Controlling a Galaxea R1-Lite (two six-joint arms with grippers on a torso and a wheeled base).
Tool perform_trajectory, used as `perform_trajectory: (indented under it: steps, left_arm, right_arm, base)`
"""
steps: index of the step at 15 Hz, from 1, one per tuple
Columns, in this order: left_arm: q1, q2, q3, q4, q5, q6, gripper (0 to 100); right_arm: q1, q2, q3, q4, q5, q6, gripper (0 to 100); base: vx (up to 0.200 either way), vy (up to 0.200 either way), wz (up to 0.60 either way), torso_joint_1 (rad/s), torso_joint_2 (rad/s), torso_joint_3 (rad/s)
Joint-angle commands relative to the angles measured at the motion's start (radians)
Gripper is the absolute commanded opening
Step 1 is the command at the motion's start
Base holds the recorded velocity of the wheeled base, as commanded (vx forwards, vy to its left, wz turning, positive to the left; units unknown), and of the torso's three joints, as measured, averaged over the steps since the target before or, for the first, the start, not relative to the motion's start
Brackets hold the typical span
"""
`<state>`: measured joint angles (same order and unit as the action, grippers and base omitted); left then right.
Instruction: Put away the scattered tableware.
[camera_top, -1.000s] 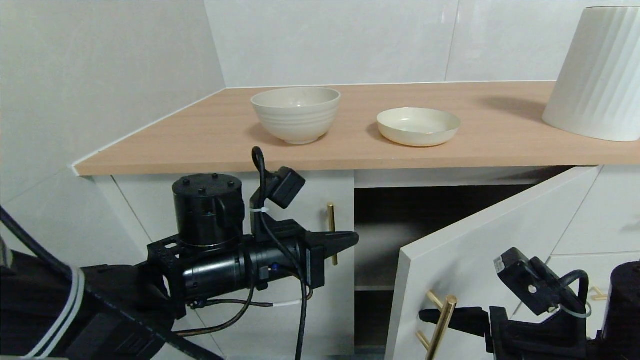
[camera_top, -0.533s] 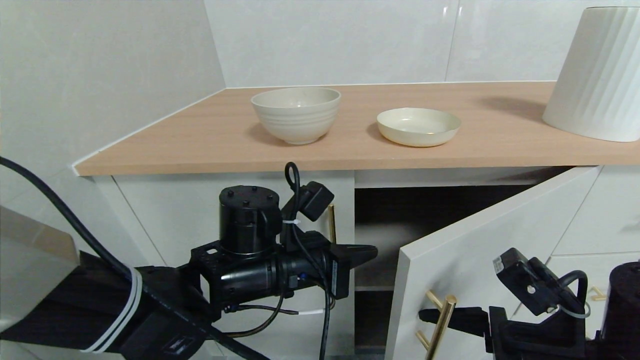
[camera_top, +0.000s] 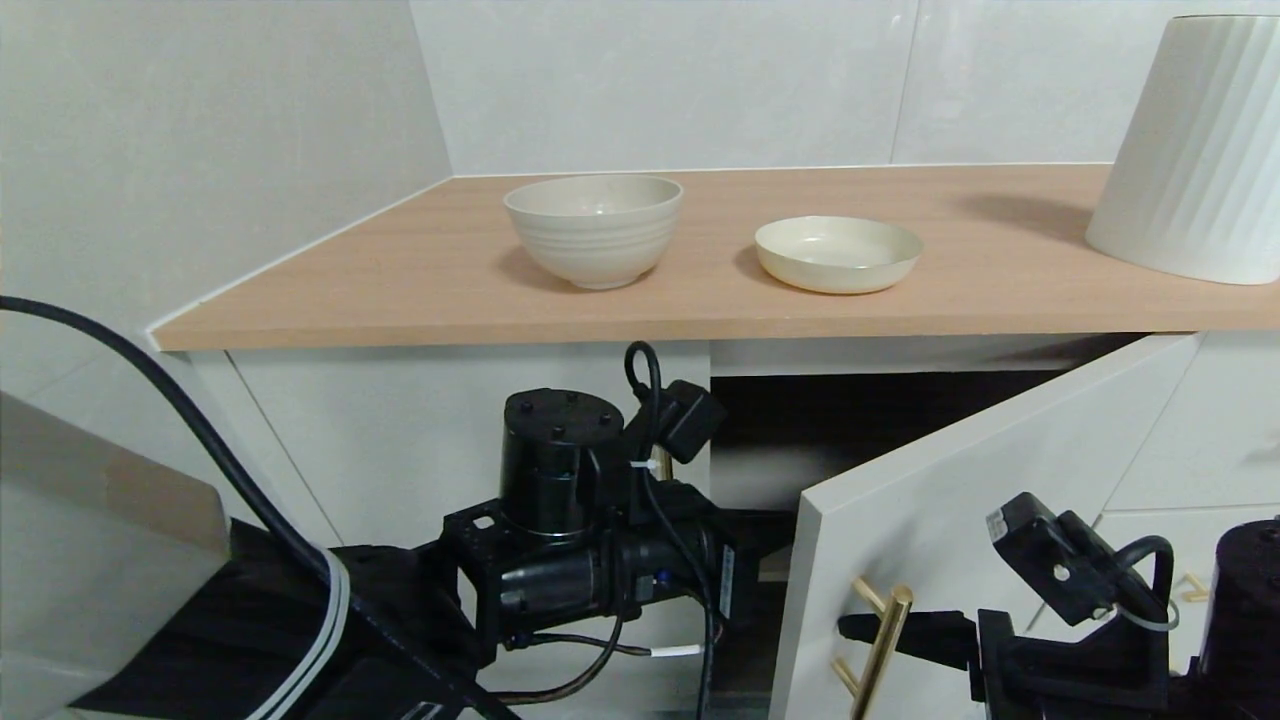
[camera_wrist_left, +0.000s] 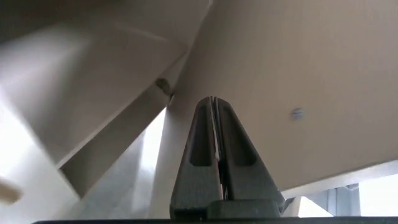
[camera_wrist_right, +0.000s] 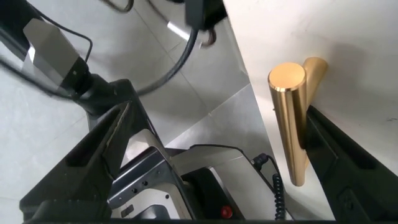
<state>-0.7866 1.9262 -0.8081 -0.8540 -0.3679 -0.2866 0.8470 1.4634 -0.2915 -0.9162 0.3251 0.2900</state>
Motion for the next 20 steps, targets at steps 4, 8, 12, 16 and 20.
perform_trajectory:
  steps: [4, 8, 12, 16, 20]
  left_arm:
    - [-0.04, 0.028, -0.02, -0.002, 0.044, 0.0, 0]
    - [-0.043, 0.03, -0.022, -0.002, 0.044, 0.0, 0]
    - [-0.043, 0.031, -0.022, -0.002, 0.044, 0.0, 0]
    - [-0.043, 0.031, -0.022, -0.003, 0.047, 0.0, 0]
    - [-0.043, 0.042, -0.025, -0.005, 0.047, 0.0, 0]
  right_arm:
    - [-0.069, -0.006, 0.002, 0.002, -0.012, -0.006, 100]
    - [-0.197, -0.052, 0.018, 0.002, -0.012, -0.009, 100]
    - [-0.22, -0.285, 0.104, 0.157, -0.011, -0.008, 100]
    - [-0.218, -0.532, 0.092, 0.448, -0.011, -0.008, 100]
    - [-0.218, -0.689, 0.058, 0.677, -0.006, -0.009, 100]
  base:
    - [0.0, 0.0, 0.0, 0.0, 0.0, 0.0]
    - [0.0, 0.0, 0.0, 0.0, 0.0, 0.0]
    - [0.0, 0.0, 0.0, 0.0, 0.0, 0.0]
    - [0.0, 0.0, 0.0, 0.0, 0.0, 0.0]
    - [-0.15, 0.0, 0.0, 0.003, 0.0, 0.003]
